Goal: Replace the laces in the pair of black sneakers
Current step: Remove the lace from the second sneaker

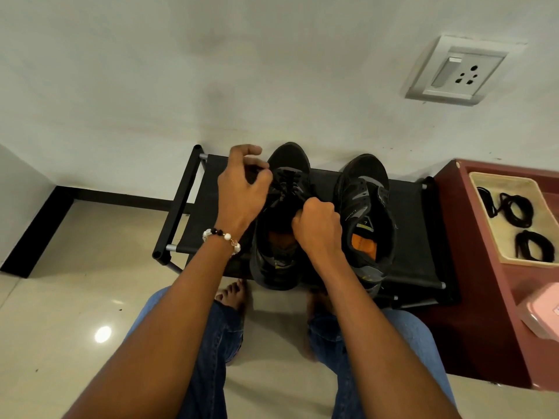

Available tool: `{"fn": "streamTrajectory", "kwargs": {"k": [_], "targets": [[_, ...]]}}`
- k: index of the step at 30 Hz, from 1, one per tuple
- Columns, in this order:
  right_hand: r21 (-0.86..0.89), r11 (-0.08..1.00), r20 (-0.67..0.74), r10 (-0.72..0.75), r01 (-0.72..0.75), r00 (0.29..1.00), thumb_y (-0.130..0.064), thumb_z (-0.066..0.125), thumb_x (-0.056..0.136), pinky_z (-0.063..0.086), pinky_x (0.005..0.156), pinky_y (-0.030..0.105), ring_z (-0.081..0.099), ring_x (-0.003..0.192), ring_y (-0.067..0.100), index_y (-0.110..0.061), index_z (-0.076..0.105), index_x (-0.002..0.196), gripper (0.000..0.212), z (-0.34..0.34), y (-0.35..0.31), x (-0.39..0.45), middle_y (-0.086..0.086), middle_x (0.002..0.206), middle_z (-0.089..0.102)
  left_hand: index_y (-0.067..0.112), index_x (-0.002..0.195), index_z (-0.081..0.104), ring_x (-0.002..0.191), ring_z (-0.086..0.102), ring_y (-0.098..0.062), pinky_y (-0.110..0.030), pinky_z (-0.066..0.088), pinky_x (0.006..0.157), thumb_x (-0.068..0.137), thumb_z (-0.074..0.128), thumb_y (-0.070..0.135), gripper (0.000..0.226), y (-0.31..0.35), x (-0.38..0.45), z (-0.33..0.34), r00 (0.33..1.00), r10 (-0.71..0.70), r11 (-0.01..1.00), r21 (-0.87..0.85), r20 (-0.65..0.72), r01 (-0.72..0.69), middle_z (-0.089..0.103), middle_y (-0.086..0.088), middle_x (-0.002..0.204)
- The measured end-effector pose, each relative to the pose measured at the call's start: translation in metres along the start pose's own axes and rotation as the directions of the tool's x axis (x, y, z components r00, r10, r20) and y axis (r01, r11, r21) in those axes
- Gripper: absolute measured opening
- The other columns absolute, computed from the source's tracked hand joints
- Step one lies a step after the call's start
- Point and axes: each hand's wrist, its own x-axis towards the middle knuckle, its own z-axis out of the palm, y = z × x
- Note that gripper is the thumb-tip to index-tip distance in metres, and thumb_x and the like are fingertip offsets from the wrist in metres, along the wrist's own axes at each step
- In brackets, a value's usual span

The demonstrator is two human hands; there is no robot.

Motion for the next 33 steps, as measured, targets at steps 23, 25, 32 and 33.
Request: {"fn": "streamTrajectory", "kwargs": {"k": [23,25,32,33], "targets": [[-0.012,1.0,0.011,0.021,-0.021,1.0,-0.014,0.046,0.098,0.039,0.06,0.035,0.058,0.083,0.036,-0.009,0.044,0.081,0.017,-0.001,-0.003,-0.001,0.009,0.081,0.046,0.002,0.076,0.062,0.075,0.067,-0.028,-0.038,0.055,0.076,0.094,0.044,0.008,0.026,0.014,-0.001,-0.015,0.952,-0.302,0.76,-0.591,0.045,0.269,0.069,-0.01,0.073],[-0.014,1.0,0.007,0.017,-0.017,1.0,-0.013,0.046,0.097,0.038,0.059,0.034,0.057,0.081,0.035,-0.008,0.043,0.08,0.019,0.0,-0.004,-0.001,0.007,0.077,0.044,0.007,0.073,0.059,0.068,0.065,-0.023,-0.035,0.055,0.077,0.095,0.044,0.003,0.027,0.015,0.001,-0.019,0.954,-0.299,0.696,-0.675,0.039,0.246,0.066,-0.004,0.065],[-0.055,0.998,0.011,0.006,-0.006,1.0,-0.015,0.047,0.098,0.039,0.064,0.037,0.059,0.094,0.04,0.0,0.057,0.102,0.018,-0.002,-0.004,-0.001,0.019,0.098,0.058,0.029,0.1,0.065,0.082,0.062,-0.014,-0.042,0.053,0.079,0.082,0.058,0.029,0.019,-0.002,-0.006,-0.003,0.969,0.047,0.962,0.251,0.241,-0.11,0.064,0.005,0.088],[-0.06,0.998,0.01,0.002,-0.002,1.0,-0.015,0.047,0.098,0.039,0.064,0.037,0.059,0.095,0.04,0.0,0.057,0.104,0.019,-0.002,-0.004,-0.001,0.019,0.102,0.059,0.032,0.104,0.066,0.094,0.058,-0.014,-0.042,0.048,0.087,0.081,0.06,0.036,0.025,-0.003,-0.008,0.001,0.951,0.075,0.863,0.458,0.301,-0.213,0.062,0.007,0.098]]}}
